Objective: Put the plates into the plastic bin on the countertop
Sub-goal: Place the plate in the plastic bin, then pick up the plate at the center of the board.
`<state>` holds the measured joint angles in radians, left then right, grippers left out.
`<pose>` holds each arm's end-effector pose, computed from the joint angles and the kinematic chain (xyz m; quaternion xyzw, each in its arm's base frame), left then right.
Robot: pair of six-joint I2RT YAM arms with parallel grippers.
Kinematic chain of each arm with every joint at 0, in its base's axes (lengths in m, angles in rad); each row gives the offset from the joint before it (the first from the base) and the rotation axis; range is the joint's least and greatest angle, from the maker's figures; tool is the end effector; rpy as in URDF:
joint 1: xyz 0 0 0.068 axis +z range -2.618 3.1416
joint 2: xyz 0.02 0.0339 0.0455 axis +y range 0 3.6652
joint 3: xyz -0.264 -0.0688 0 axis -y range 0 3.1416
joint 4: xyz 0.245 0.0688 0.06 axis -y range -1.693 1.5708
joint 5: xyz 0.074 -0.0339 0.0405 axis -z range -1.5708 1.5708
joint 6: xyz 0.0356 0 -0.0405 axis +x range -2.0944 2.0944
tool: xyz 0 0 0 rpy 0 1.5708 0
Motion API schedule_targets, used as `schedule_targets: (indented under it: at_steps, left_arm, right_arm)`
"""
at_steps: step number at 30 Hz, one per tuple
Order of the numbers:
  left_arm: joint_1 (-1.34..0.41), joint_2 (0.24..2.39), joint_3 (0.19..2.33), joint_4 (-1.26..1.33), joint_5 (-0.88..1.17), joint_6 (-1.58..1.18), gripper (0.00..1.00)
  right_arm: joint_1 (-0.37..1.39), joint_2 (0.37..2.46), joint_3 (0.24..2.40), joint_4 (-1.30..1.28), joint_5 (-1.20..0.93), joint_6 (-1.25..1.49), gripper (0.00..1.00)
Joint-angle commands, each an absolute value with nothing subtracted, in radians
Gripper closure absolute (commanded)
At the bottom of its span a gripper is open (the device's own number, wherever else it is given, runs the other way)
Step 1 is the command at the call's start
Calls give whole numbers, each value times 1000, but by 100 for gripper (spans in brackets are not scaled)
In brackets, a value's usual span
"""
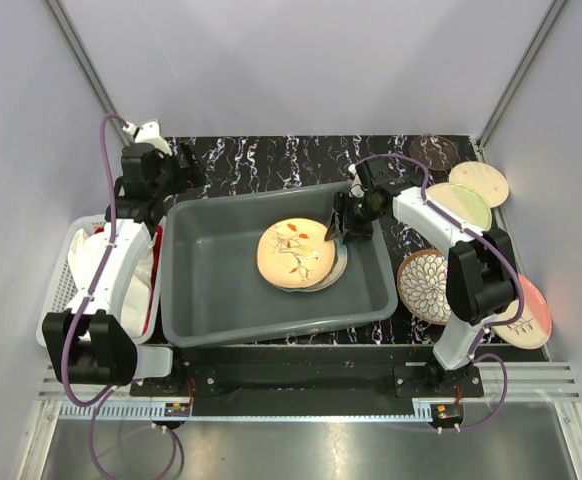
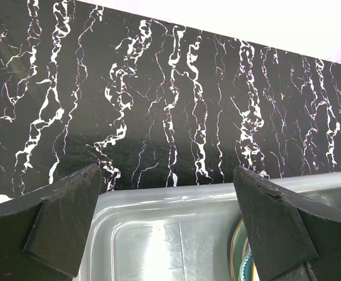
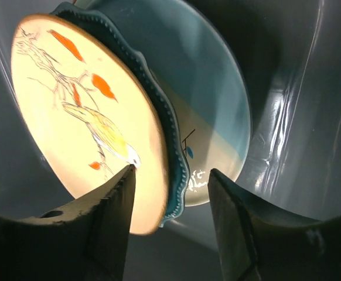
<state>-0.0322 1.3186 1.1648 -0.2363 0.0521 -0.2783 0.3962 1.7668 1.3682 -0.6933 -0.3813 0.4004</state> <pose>0.3065 -0.0117 0.3492 -0.0875 0.8260 -0.1074 0.5464 0.3361 0.1549 0.2376 -0.0429 0.9540 0.2600 0.1432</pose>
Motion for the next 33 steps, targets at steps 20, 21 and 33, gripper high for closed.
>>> schedule_targets:
  at_steps: [20,21,33]
  left_arm:
    - [-32,1299,1189,-184,14,-245,1]
    - [-32,1299,1190,-181,15,-245,1]
    - [-32,1293,1187,-183,8,-238,1]
  right_arm:
    - [396,1654,1448,-753,-238,383,16]
    - [394,1638,1456,-749,-233,383,16]
    - [345,1605,1606,-756,-228,371,13]
